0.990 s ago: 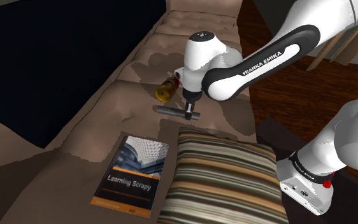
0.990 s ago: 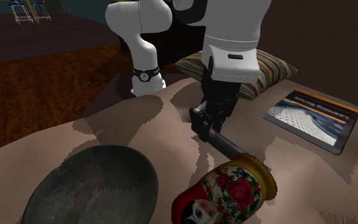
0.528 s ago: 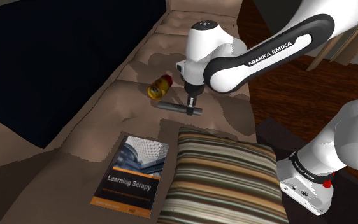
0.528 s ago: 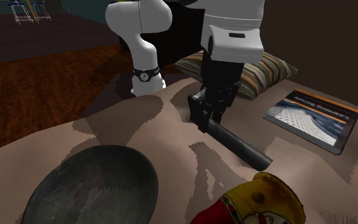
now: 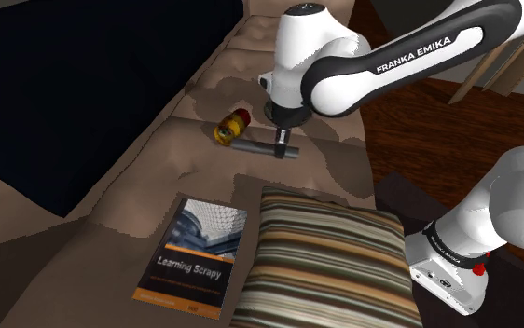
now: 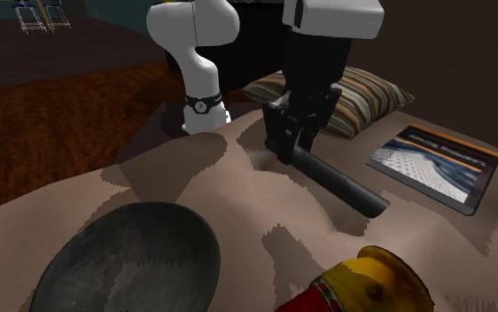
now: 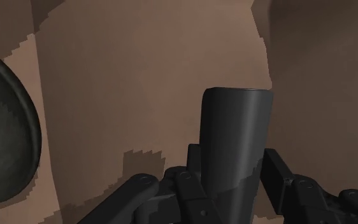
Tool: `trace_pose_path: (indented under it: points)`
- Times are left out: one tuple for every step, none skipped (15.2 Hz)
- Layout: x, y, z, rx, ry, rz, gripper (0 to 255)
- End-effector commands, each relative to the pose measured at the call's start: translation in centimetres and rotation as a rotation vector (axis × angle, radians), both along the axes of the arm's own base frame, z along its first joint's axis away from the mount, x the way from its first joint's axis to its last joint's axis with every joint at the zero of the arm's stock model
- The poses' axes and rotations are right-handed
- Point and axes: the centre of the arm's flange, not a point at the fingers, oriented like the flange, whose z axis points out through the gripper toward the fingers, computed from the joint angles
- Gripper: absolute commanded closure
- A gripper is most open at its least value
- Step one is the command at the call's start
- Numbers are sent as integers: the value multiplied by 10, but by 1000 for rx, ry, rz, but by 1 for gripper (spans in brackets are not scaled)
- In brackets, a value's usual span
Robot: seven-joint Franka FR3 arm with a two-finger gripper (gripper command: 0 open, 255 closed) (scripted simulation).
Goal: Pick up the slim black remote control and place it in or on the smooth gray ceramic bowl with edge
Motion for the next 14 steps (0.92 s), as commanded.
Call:
trace_pose_path:
  points:
    - [0,0,10,0,0,0,255]
    - [0,0,16,0,0,0,255]
    - [0,0,21,0,0,0,255]
    - [0,0,26,0,0,0,255]
    - [0,0,31,0,0,0,255]
    - [0,0,37,0,0,0,255]
    - [0,0,42,0,0,0,255]
    - [0,0,47,0,0,0,255]
    - [0,0,53,0,0,0,255]
    - [0,0,58,0,0,0,255]
    - [0,0,61,0,0,0,255]
    - [6,-11,61,0,0,0,255]
    - [13,-22,60,0,0,0,255]
    - [20,-34,59,0,0,0,255]
